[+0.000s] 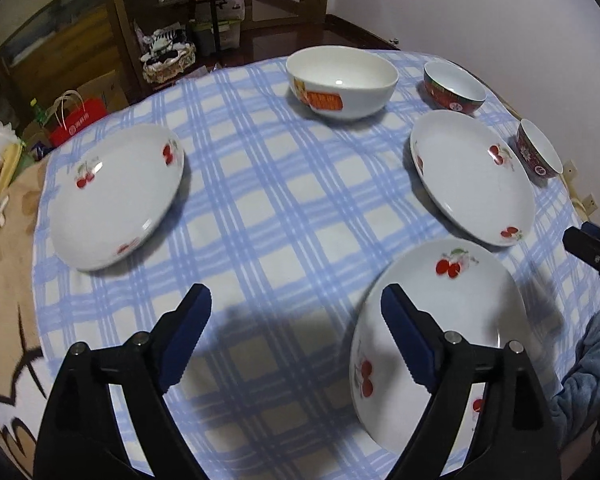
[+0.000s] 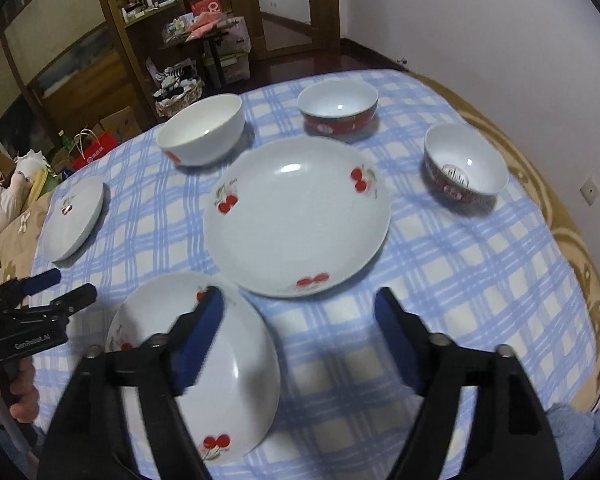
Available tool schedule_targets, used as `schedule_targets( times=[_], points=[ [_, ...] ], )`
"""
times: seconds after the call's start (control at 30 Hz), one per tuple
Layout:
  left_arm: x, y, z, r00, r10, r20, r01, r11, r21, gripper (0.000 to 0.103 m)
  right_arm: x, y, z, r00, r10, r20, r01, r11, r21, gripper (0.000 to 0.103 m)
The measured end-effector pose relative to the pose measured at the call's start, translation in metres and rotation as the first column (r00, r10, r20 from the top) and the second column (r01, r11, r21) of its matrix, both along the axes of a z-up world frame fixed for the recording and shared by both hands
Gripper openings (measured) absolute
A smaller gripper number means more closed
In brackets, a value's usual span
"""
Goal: Organize plates and bowls
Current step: 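Lift the cherry plate off the cloth with both tools, then carry the held plate with both tools over another cherry plate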
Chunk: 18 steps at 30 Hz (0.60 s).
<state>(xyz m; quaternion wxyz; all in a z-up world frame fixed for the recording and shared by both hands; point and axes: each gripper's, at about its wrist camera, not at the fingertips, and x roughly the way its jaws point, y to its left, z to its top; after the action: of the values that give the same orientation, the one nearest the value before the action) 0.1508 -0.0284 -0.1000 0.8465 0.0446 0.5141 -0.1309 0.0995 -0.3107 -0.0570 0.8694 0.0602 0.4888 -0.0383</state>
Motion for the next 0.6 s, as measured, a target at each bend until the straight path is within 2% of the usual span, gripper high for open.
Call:
schedule_targets(
  times=[0.03,0.13,0.27,0.6],
  points=[
    [0.001,-0.003,0.002,1.0,-0.014,0.01,0.014,1.0,0.004,0.086,0.002,0.0,0.002,1.0,0.005,0.009,-0.005,1.0,-0.012,0.093],
    [0.011,-0.011,0.01,0.999,-0.025,0.029,0.023,0.999,0.038,0.086,0.008,-0.001,0.01,0.999,0.021,0.037,-0.019,0.999,-0.042,0.093],
    [0.029,-0.024,0.02,0.999,-0.036,0.023,0.035,0.999,0.031,0.086,0.016,-0.006,0.014,0.998,0.018,0.054,-0.013,0.996,-0.09,0.094],
    [0.059,-0.074,0.029,0.995,-0.103,0.014,0.102,0.994,0.041,0.086,0.044,-0.037,0.002,0.999,-0.049,0.015,0.05,0.997,-0.061,0.094]
  ],
)
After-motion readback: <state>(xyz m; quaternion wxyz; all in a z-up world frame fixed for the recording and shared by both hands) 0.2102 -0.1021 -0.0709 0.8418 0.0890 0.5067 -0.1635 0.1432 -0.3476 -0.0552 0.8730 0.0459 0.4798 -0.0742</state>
